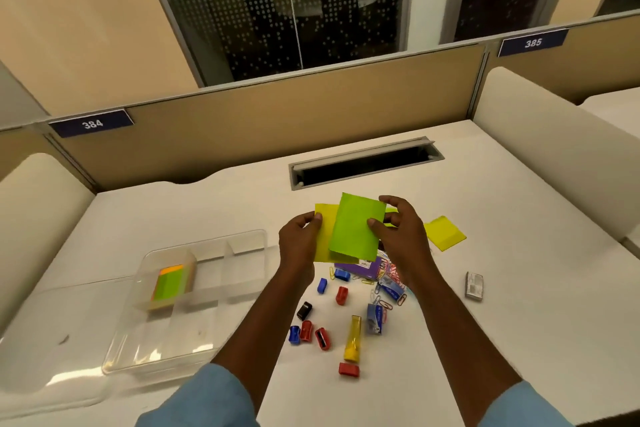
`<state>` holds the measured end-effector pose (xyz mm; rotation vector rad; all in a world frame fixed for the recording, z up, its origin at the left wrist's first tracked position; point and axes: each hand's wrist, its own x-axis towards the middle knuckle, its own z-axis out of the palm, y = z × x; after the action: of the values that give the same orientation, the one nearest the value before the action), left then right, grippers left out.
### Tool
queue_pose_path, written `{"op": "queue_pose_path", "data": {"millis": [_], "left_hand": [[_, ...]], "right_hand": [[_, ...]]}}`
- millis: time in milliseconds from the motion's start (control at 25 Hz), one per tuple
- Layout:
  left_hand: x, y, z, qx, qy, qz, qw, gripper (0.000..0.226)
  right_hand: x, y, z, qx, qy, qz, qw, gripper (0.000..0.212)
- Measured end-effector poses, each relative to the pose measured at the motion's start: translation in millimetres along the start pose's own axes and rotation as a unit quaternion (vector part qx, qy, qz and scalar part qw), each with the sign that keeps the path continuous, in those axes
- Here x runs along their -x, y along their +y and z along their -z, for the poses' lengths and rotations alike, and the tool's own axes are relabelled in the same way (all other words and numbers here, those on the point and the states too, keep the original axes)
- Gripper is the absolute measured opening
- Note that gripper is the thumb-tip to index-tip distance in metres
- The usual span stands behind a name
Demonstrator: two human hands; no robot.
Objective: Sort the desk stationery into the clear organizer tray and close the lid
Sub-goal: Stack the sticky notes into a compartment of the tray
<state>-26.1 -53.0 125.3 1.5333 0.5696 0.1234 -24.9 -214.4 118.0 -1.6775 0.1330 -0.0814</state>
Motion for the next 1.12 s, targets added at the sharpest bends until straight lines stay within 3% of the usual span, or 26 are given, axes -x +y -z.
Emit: {"op": "queue_pose_path", "data": {"millis": [280,440,640,960,1120], "left_hand": [[24,4,33,0.034,-0.044,0.014,0.998,0.018],[22,10,61,0.018,-0.056,-0.013,0.998,0.025],[8,13,102,-0.004,-0.031,-0.023,0.999,0.036],[-17,1,181,-0.039,0.009,-0.061,0.997,0.010],[-36,0,227,-0.030,0.025,-0.052,0.998,0.020]], "right_hand": [[22,-5,-36,0.071,-0.041,0.025,0.996,0.044],[26,-11,-61,0.085,-0.083,0.031,0.992,0.045],[35,-13,-110,0.118,-0.081,0.037,0.989,0.041],[64,-16,-193,0.150,-0.122,0.045,0.980,0.039],[76,-18,-238,0.172,-0.151,0.064,0.971,0.041]]}}
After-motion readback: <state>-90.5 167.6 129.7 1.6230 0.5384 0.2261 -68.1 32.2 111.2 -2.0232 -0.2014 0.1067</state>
